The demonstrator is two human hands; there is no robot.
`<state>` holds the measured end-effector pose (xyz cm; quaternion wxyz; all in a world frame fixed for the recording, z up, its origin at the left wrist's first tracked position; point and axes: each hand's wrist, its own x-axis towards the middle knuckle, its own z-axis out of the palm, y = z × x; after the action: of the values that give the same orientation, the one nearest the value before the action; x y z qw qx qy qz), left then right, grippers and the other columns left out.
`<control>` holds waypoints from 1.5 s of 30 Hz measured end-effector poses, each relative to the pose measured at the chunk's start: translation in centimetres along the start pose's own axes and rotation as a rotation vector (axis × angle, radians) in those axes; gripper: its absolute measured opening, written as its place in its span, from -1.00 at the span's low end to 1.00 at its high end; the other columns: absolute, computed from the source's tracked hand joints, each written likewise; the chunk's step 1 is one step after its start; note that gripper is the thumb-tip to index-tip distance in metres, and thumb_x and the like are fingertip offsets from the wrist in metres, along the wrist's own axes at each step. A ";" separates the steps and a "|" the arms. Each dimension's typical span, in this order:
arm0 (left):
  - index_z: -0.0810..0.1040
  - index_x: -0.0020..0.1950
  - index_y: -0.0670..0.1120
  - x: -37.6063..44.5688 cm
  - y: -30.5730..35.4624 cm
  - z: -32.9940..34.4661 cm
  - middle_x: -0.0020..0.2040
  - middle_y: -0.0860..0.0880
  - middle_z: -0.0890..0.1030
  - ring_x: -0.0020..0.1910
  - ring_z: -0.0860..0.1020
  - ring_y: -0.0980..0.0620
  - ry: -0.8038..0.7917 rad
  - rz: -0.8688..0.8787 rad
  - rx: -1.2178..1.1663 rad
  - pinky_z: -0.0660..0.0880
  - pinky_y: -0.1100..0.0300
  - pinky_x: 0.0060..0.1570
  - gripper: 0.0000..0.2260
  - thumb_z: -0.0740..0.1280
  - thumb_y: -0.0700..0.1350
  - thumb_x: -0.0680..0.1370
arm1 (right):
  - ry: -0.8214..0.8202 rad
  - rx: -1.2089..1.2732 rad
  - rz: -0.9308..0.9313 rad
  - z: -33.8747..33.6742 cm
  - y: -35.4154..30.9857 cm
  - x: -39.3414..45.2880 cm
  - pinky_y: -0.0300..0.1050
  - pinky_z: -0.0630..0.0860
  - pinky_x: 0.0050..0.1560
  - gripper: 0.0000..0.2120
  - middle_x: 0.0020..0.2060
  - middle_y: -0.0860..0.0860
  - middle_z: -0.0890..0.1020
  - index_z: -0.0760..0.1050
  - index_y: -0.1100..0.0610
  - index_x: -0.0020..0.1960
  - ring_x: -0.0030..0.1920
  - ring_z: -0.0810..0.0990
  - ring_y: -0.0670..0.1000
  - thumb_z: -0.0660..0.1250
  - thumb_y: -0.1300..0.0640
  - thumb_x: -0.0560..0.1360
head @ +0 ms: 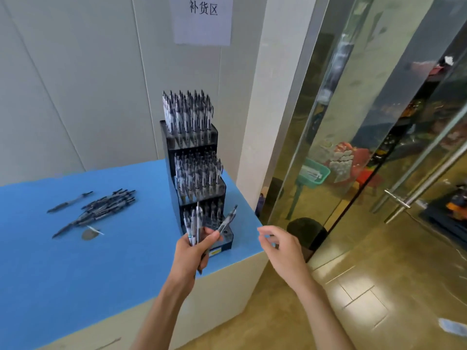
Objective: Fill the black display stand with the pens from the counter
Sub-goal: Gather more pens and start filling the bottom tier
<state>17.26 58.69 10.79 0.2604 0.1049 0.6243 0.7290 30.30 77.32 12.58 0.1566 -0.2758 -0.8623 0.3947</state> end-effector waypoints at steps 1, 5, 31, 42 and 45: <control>0.53 -0.01 -0.35 0.5 -0.1 0.2 -0.38 -0.08 0.61 -0.56 0.21 0.01 0.015 0.005 -0.009 0.23 0.19 -0.53 -0.75 0.44 -0.14 0.57 | -0.017 0.005 -0.016 -0.1 0.1 1.1 -0.14 0.59 0.15 -0.81 0.10 -0.31 0.60 0.56 -0.14 0.22 0.09 0.56 -0.31 0.30 -0.03 0.62; 0.51 -0.04 -0.25 1.5 -0.1 0.3 -0.20 -0.21 0.71 -0.58 0.21 0.00 0.084 0.001 -0.037 0.25 0.20 -0.55 -0.82 0.44 -0.15 0.57 | -0.106 0.031 -0.089 0.3 0.0 4.8 -0.15 0.57 0.14 -0.79 0.10 -0.31 0.63 0.57 -0.14 0.23 0.09 0.58 -0.28 0.28 -0.09 0.62; 0.46 -0.16 -0.19 1.1 -2.1 0.8 -0.48 -0.05 0.38 -0.55 0.25 0.02 0.676 -0.085 -0.089 0.23 0.16 -0.54 -0.69 0.43 0.00 0.59 | -0.326 0.699 -0.144 4.7 -3.1 15.7 -0.07 0.68 -0.08 -0.93 -0.22 0.09 0.74 0.66 0.26 0.00 -0.16 0.75 0.08 0.42 0.29 0.54; 0.43 -0.02 -0.16 0.2 -1.5 -0.3 -0.33 -0.04 0.39 -0.48 0.26 0.04 0.668 0.027 -0.262 0.28 0.22 -0.48 -0.81 0.26 -0.06 0.69 | -0.226 0.238 -0.584 7.4 -2.7 15.4 -0.50 0.52 -0.08 -0.86 -0.23 -0.16 0.67 0.70 0.20 0.06 -0.20 0.66 -0.24 0.48 0.24 0.51; 0.47 -0.03 -0.17 0.1 -1.0 -0.3 -0.34 -0.06 0.41 -0.50 0.30 0.03 0.692 0.040 -0.246 0.31 0.21 -0.48 -0.82 0.30 -0.08 0.67 | -0.239 0.229 -0.597 8.1 -2.6 15.2 -0.50 0.52 -0.08 -0.85 -0.21 -0.15 0.69 0.70 0.19 0.07 -0.22 0.65 -0.26 0.48 0.23 0.51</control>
<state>17.32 58.61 9.75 0.0304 -0.1678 0.5810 0.7959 13.31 80.21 10.21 0.1929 0.0564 -0.8673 0.4554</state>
